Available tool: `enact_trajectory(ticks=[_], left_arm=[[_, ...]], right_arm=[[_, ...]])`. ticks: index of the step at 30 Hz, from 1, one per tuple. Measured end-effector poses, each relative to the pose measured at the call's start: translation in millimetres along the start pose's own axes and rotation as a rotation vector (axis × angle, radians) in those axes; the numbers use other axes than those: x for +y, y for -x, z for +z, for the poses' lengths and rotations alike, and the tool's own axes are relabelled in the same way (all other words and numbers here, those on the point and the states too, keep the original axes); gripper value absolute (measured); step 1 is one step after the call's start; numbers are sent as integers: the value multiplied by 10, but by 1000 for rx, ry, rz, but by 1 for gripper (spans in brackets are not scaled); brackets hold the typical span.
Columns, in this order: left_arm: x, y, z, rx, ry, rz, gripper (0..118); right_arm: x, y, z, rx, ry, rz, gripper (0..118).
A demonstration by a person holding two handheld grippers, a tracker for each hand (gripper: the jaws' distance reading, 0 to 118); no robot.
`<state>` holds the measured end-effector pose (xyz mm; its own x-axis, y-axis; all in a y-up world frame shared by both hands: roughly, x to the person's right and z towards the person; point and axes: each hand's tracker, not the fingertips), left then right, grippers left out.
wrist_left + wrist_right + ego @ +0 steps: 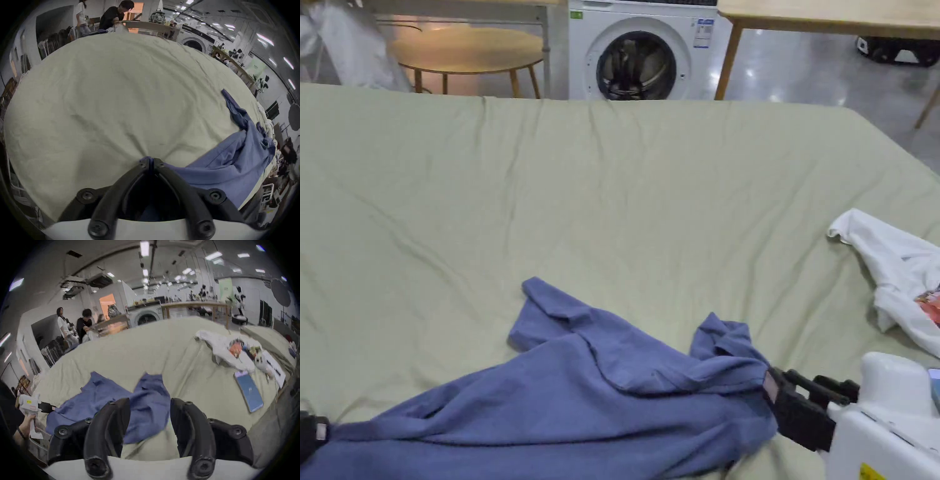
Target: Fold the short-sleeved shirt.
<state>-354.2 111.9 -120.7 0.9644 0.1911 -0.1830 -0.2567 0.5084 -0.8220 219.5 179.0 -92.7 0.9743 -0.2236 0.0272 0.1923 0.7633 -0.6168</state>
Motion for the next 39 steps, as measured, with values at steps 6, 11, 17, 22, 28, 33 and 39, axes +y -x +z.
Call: enact_trajectory(ticks=[6, 11, 17, 22, 28, 33, 39], left_arm=[[-36, -66, 65, -12, -3, 11, 0], [-81, -84, 102, -22, -23, 21, 0], [70, -172, 1115, -160, -451, 41, 0], [556, -417, 2122, -183, -684, -52, 0], [1279, -295, 2659, -213, -891, -86, 0], [1894, -304, 2918, -200, -960, -91, 0], [2559, -512, 3031, -178, -1003, -99, 0]], right_arm=[[-294, -208, -682, -9, 186, -57, 18], [-342, -232, -649, 33, 152, -111, 5], [116, -55, -142, 154, -26, -56, 5], [859, 323, 136, 195, -168, 55, 5], [1841, 589, 316, 231, -315, 65, 5], [2645, 790, 415, 196, -394, 85, 5], [3475, 1073, 387, 121, -463, 122, 5]])
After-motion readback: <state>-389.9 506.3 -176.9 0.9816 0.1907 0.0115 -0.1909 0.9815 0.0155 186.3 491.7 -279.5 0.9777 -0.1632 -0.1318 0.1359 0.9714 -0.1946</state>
